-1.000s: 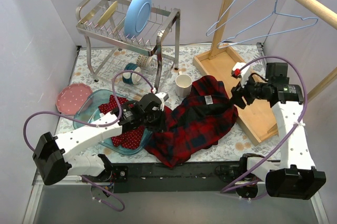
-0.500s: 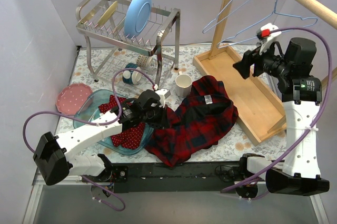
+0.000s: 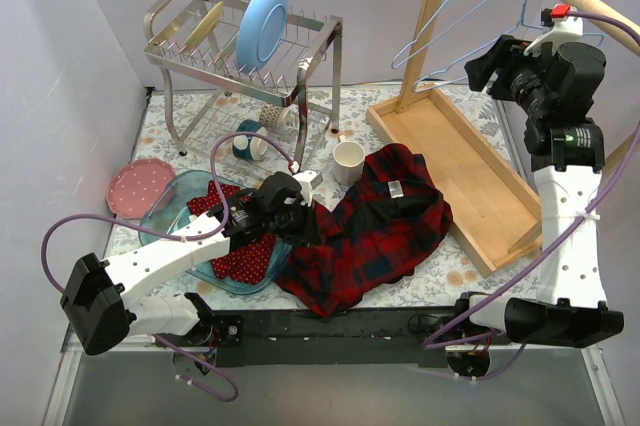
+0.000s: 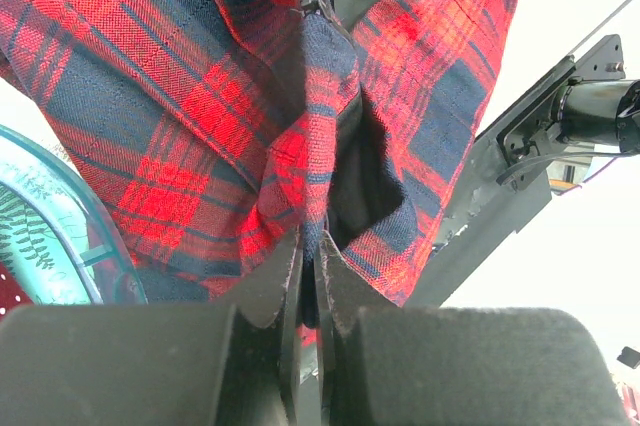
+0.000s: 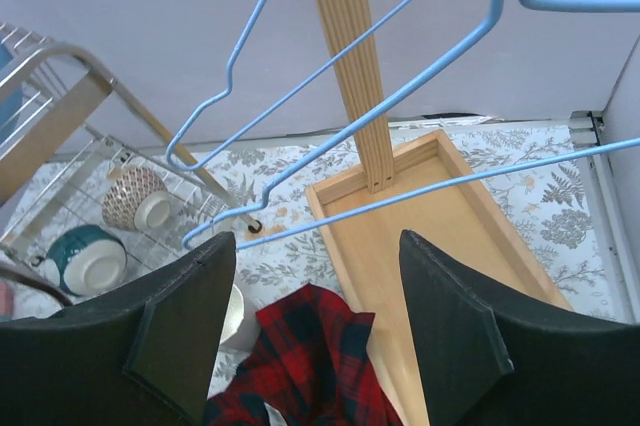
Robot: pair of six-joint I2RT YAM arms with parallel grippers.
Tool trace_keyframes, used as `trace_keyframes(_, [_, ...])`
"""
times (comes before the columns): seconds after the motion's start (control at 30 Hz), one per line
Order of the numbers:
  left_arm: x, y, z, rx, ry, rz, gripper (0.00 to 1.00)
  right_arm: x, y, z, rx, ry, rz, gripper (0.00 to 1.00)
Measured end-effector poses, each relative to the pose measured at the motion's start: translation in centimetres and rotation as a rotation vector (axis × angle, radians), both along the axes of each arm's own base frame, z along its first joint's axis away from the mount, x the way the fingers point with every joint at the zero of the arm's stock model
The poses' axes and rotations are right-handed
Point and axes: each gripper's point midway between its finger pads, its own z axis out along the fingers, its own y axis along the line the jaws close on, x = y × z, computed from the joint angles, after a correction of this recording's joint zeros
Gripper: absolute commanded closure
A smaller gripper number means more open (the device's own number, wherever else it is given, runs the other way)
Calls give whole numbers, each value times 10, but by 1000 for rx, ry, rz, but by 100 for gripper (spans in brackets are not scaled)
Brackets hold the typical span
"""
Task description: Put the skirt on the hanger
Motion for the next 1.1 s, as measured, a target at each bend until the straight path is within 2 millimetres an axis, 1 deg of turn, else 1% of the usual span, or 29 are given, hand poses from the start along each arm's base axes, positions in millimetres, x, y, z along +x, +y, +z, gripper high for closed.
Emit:
trace_keyframes(0.23, [0, 1, 0, -1, 3, 1, 100, 30, -4, -4, 70, 5, -110, 27])
trace_keyframes(0.33, [0, 0, 0, -2, 5, -1, 100, 45, -1, -7, 72, 13, -160, 28])
trace_keyframes(0.47, [-1, 0, 0, -3, 7, -3, 100, 62, 1, -19, 52, 36, -218, 30])
trace_keyframes(0.57, [-1, 0, 0, -4, 8, -4, 100, 67, -3, -27, 33, 52, -262, 34])
trace_keyframes(0.67, [-1, 0, 0, -4, 9, -4, 100, 62, -13, -26, 6, 38, -311, 36])
trace_keyframes(0.73, [-1, 0, 0, -3, 9, -5, 100, 53, -20, -26, -12, 28, -337, 37])
trace_keyframes(0.83, [-2, 0, 0, -3, 10, -6, 100, 32, -29, -23, -37, 3, -367, 38])
trace_keyframes(0.9, [-2, 0, 0, -4, 11, -6, 100, 19, -35, -17, -51, -25, -386, 40])
trace_keyframes(1.03, [-2, 0, 0, -6, 13, -9, 100, 5, -43, -5, -69, -69, -410, 43])
trace_keyframes(1.1, [-2, 0, 0, -7, 13, -8, 100, 2, -44, -5, -79, -73, -414, 46])
